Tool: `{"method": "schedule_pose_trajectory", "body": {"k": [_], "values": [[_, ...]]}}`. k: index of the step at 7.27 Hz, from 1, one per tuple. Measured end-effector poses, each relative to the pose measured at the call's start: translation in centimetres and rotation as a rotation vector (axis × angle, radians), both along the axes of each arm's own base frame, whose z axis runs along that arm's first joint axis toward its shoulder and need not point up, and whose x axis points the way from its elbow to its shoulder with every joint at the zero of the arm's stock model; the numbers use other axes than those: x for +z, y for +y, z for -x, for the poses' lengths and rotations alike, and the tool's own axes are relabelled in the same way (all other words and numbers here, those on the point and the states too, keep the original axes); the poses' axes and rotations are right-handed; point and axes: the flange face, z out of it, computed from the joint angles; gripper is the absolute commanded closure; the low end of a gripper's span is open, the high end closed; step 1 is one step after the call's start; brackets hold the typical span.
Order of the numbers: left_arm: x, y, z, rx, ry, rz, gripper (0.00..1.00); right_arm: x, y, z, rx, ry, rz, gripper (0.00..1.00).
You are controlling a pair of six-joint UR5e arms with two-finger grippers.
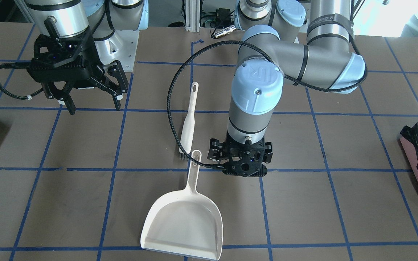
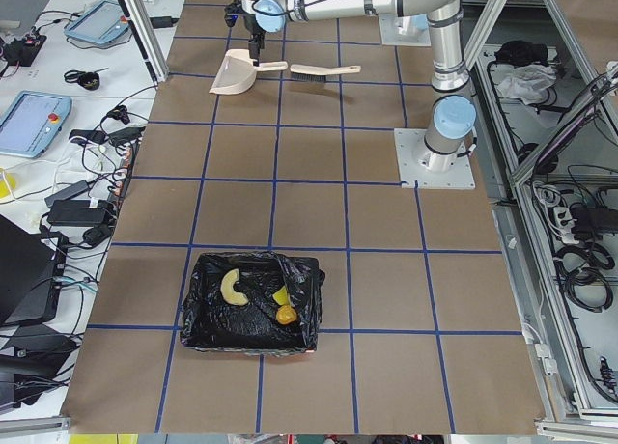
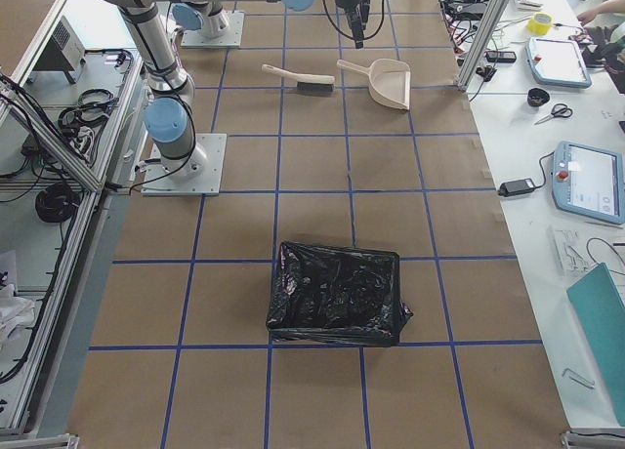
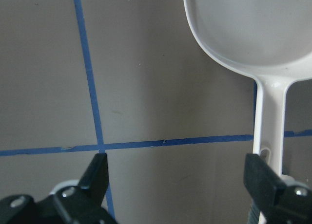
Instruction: Sweep and dump trash in nearest bin
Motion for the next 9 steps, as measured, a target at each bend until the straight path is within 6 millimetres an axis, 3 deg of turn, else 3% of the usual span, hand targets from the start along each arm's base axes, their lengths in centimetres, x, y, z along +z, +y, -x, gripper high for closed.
{"method": "schedule_pose_trajectory", "body": {"k": [6, 9], "values": [[5.8, 1.2, -16.2, 0.207, -0.092, -0.043, 0.00, -0.1, -0.1, 0.0, -0.002, -0.001, -0.002, 0.00], [9.4, 3.0, -21.9, 0.223, -0.142, -0.025, 0.00, -0.3, -0.2, -0.1, -0.003, -0.002, -0.006, 0.00]]}}
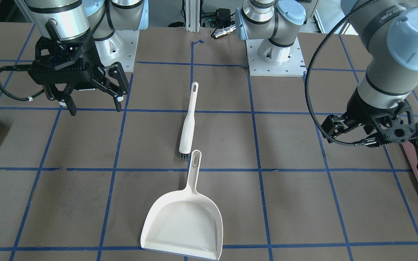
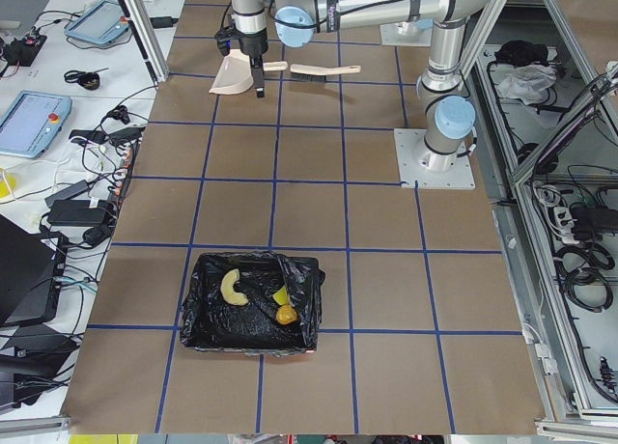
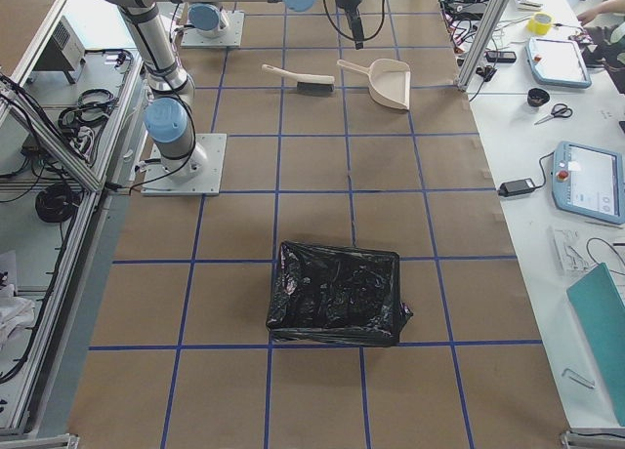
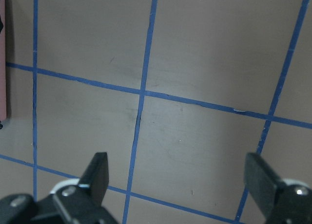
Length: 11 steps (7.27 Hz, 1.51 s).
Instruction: Sweep and dump trash in nearest bin
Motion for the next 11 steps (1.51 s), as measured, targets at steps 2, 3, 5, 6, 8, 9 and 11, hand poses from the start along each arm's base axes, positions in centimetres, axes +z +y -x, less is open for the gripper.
{"method": "schedule_pose_trajectory", "body": {"k": [2, 3, 5, 6, 8, 9, 11], "values": [[3.1, 3.3, 1.9, -0.023, 0.178, 0.008, 0.00, 0.2, -0.1, 0.0, -0.001, -0.001, 0.010, 0.00], [4.2, 5.3, 4.4, -0.032, 0.254, 0.014, 0.00, 0.3, -0.2, 0.0, -0.001, -0.002, 0.027, 0.00], [4.0, 9.4, 10.4, -0.126, 0.250, -0.011, 0.00, 0.4, -0.4, 0.0, -0.002, -0.003, 0.046, 0.00], [3.3, 10.8, 11.8, -0.160, 0.205, -0.031, 0.00, 0.4, -0.5, 0.0, -0.002, -0.003, 0.048, 0.00], [2.1, 12.2, 12.7, -0.192, 0.166, -0.049, 0.00, 0.3, -0.5, 0.0, 0.000, -0.003, 0.048, 0.00], [1.9, 12.4, 12.7, -0.197, 0.162, -0.050, 0.00, 0.3, -0.5, 0.0, 0.000, -0.003, 0.048, 0.00], [1.8, 12.5, 12.7, -0.199, 0.160, -0.050, 0.00, 0.3, -0.5, -0.1, 0.001, -0.002, 0.047, 0.00]]}}
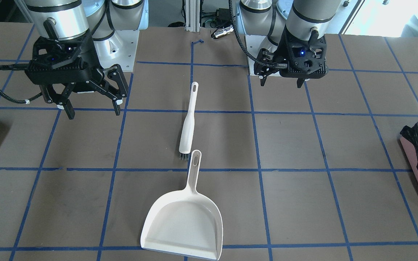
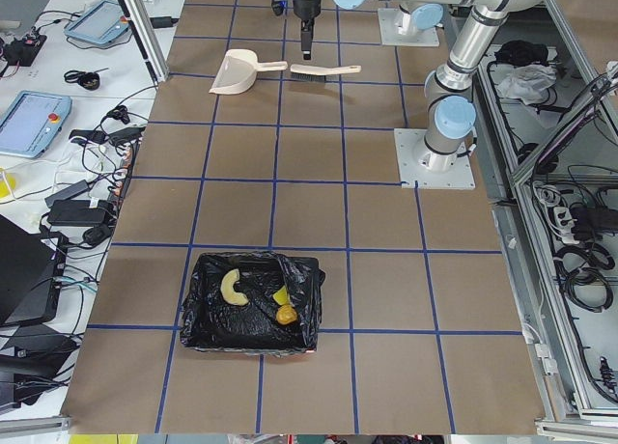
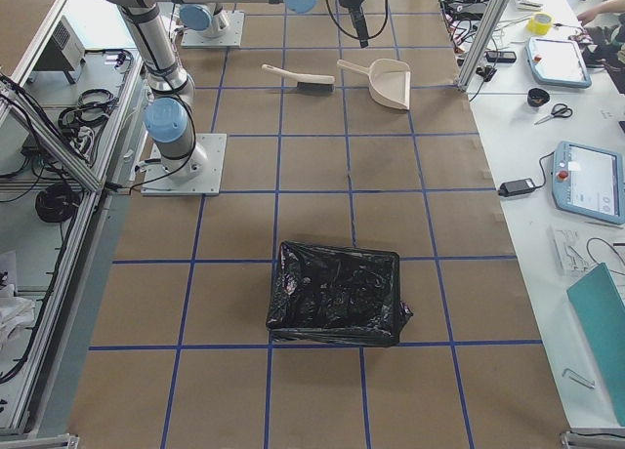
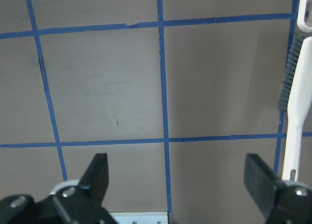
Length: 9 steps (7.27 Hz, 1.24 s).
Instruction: Sweep and dump trash in nearest bin
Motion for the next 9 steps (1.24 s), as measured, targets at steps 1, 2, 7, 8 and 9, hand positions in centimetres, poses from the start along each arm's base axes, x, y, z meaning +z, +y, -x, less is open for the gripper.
{"method": "schedule_pose_trajectory", "body": {"k": [1, 2, 7, 8, 9], "values": [[-0.12, -0.07, 0.00, -0.001, -0.001, -0.002, 0.00, 0.00, 0.00, 0.01, 0.000, 0.000, 0.000, 0.00], [-0.28, -0.17, 0.01, -0.001, -0.001, -0.005, 0.00, -0.02, -0.02, 0.03, -0.001, 0.000, 0.000, 0.00], [-0.53, -0.37, 0.01, -0.002, -0.002, -0.005, 0.00, -0.50, -0.10, 0.01, -0.003, -0.001, -0.003, 0.00], [-0.64, -0.47, 0.02, -0.002, -0.001, -0.006, 0.00, -0.61, -0.14, 0.01, -0.002, -0.002, 0.006, 0.00], [-0.74, -0.57, 0.03, -0.002, -0.001, -0.006, 0.00, -0.78, -0.12, 0.02, -0.001, -0.001, 0.009, 0.00]]}}
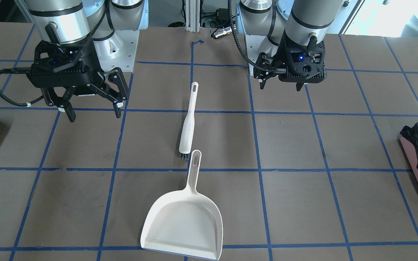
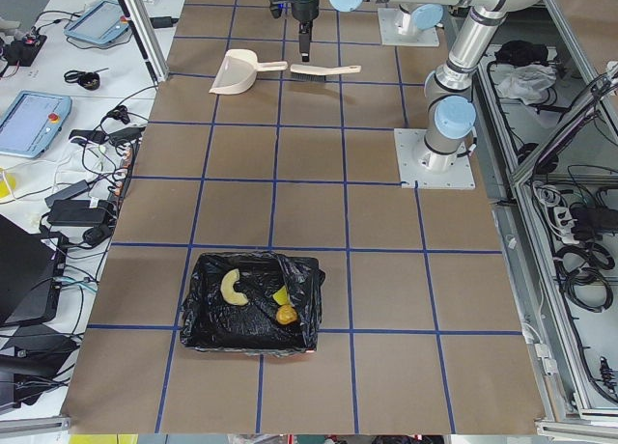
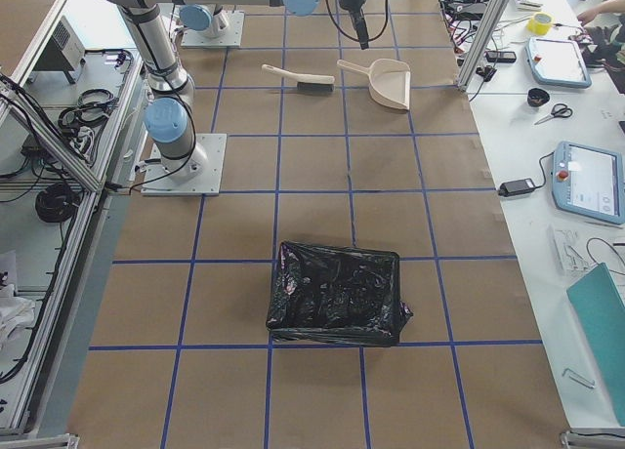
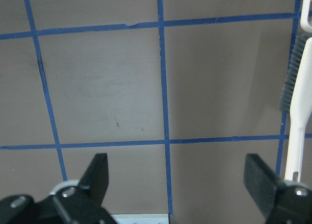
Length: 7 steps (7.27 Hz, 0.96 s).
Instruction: Sweep and dump trash in nearest bin
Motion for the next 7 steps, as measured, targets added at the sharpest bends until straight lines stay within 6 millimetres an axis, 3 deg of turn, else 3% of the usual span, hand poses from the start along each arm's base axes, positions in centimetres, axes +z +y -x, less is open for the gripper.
{"method": "schedule_pose_trajectory", "body": {"k": [7], "values": [[-0.2, -0.1, 0.0, 0.001, -0.001, -0.003, 0.00, -1.3, 0.0, -0.1, -0.001, -0.003, 0.028, 0.00]]}}
